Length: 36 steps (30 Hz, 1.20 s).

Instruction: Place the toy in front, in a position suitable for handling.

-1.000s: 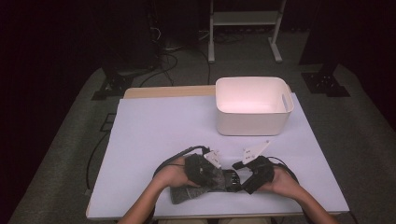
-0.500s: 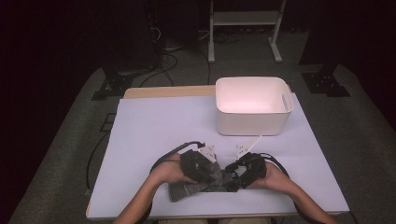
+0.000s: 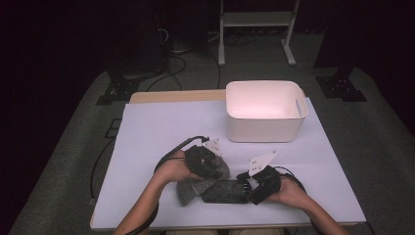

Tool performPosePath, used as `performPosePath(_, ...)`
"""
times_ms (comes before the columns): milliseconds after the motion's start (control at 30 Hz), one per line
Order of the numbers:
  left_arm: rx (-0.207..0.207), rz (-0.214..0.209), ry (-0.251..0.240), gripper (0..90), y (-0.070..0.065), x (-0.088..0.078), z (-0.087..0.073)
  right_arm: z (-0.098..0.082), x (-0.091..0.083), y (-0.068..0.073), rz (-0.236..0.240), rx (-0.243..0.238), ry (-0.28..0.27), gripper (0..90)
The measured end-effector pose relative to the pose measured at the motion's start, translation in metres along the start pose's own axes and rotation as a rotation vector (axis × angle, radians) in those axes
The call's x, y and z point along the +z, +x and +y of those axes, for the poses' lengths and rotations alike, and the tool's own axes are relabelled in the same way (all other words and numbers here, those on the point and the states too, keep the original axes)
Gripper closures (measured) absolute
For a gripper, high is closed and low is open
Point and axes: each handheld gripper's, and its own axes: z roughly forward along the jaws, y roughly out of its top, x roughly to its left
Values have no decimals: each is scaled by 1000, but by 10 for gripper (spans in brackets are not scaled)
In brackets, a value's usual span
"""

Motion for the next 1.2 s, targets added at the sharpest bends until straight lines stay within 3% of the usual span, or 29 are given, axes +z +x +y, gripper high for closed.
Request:
performPosePath(100,-6,-22,3,756,2,3,2,1,-1,5,-26,-34,3,260)
performPosePath(167,-4,-63,17,756,0,8,1,2,-2,12,-61,-79,6,263)
performPosePath(367,-29,-105,14,758,-2,12,-3,1,-2,17,-87,-110,0,266)
performPosePath(600,-22,-121,-3,761,-6,9,-6,3,-5,21,-97,-129,2,277)
performPosePath(767,-6,-124,-19,764,-14,5,-8,7,-10,22,-69,-116,8,308)
performPosePath(867,16,-147,-26,766,-22,1,-8,9,-12,23,-61,-132,34,308)
performPosePath(933,29,-173,-27,768,-27,-1,-9,9,-10,23,-43,-117,44,307)
performPosePath(1100,41,-186,-27,769,-35,-3,-11,5,-4,24,-1,-107,64,330)
performPosePath(1200,48,-178,-31,766,-39,-3,-12,-1,0,26,40,-95,72,474)
